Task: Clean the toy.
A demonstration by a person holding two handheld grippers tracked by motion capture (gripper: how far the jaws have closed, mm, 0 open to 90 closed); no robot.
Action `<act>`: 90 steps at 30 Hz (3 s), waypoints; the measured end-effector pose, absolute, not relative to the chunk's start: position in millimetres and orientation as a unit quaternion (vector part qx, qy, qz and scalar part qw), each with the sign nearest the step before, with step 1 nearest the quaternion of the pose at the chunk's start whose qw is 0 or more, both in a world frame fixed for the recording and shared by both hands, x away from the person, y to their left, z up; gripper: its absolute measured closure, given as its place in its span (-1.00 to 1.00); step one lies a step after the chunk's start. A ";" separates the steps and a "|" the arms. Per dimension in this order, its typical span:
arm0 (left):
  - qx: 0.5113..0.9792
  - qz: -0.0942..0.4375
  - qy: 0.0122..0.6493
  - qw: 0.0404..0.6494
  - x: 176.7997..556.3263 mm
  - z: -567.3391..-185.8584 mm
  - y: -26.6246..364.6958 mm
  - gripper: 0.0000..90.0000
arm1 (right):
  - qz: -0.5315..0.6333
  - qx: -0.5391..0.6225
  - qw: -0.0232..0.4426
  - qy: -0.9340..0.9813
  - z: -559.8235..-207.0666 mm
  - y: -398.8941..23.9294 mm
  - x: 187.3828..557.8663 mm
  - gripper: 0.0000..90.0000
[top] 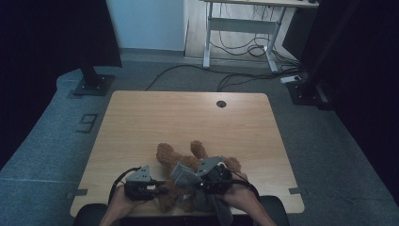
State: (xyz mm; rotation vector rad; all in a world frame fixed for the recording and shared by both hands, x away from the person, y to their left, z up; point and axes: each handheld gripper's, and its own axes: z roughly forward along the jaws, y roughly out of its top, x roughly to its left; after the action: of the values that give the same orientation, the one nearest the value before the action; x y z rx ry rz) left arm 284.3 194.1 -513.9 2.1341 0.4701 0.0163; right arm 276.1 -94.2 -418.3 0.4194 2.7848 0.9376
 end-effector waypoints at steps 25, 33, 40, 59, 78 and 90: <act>0.862 -0.003 0.192 0.469 285.4 -515.2 193.3 0.61 | 0.317 0.099 0.033 0.943 -457.0 -53.9 280.3 0.69; 0.861 -0.001 0.192 0.471 284.7 -514.3 196.2 0.51 | 0.332 0.099 0.034 0.937 -451.8 -34.8 286.2 0.69; 0.861 -0.009 0.190 0.472 281.0 -510.6 207.8 0.29 | 0.332 0.116 0.045 0.935 -438.5 -52.3 284.0 0.69; 0.857 -0.018 0.210 0.469 282.7 -515.1 211.0 0.73 | 0.304 0.080 -0.009 0.949 -489.5 -10.2 266.6 0.69; 0.863 -0.005 0.201 0.464 281.3 -516.7 209.2 0.67 | 0.345 0.112 0.032 0.932 -433.4 -60.3 275.3 0.68; 0.864 0.002 0.198 0.462 281.5 -517.5 207.6 0.66 | 0.328 0.227 0.117 0.910 -412.2 -120.9 320.8 0.69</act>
State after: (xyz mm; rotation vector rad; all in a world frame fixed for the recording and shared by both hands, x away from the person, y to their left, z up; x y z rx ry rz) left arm 281.5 207.6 -517.5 2.1259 0.4873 0.0048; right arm 320.8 -120.9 -412.2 0.6633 2.6632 0.9606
